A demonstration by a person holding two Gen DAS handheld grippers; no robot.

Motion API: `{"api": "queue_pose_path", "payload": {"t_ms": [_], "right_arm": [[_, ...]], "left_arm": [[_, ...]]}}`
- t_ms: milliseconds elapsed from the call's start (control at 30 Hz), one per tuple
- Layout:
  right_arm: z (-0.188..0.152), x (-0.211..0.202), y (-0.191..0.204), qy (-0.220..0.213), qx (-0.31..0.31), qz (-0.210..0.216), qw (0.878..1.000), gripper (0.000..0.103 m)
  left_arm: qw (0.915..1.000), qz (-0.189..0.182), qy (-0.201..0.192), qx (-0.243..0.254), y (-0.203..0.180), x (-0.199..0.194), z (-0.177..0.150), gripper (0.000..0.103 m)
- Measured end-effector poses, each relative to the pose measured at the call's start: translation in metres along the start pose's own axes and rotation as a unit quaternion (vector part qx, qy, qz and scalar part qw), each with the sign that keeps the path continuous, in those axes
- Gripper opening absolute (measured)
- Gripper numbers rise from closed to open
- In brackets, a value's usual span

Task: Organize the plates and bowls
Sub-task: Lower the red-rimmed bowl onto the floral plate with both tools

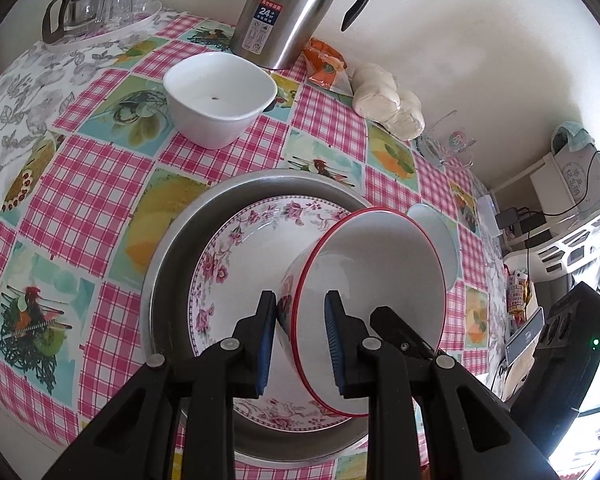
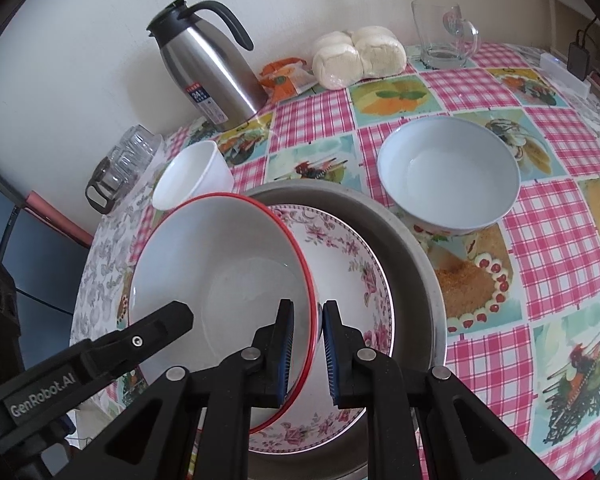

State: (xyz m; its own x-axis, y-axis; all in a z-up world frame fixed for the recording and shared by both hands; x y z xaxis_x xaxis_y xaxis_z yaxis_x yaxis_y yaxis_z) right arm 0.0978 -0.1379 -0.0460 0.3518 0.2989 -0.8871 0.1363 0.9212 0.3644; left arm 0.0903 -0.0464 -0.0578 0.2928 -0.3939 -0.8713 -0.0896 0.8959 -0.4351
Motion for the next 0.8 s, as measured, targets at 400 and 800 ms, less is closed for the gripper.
{"api": "queue_pose_path", "payload": {"t_ms": [400,800], "right_arm": [[-0.0013,0.0064,0.0015,0.005,0.0,0.001,1.0,0.016],[-0.0012,0.0093,0.004,0.006,-0.002,0.006,1.0,0.018]], "left_arm": [[0.9999,0.006,0.006,-0.011,0.004,0.0036,0.0007,0.024],[0.9997,0.011,0.012,-0.019,0.0084,0.0078,0.0006,0.025]]}}
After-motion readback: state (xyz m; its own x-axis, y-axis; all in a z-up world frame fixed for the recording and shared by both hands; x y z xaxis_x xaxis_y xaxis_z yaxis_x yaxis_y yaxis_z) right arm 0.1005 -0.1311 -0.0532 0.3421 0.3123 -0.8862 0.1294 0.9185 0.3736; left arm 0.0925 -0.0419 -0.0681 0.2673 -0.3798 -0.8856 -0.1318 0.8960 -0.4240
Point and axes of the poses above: each gripper's, at about its wrist camera, not at the fingertips, and x roughly the way its jaws point, y to its left, z to its top, the point moved 10 cm from there along x, roughly the way its jaws point, and after that the axes turned 6 degrees about y, right-handed, at the moved point
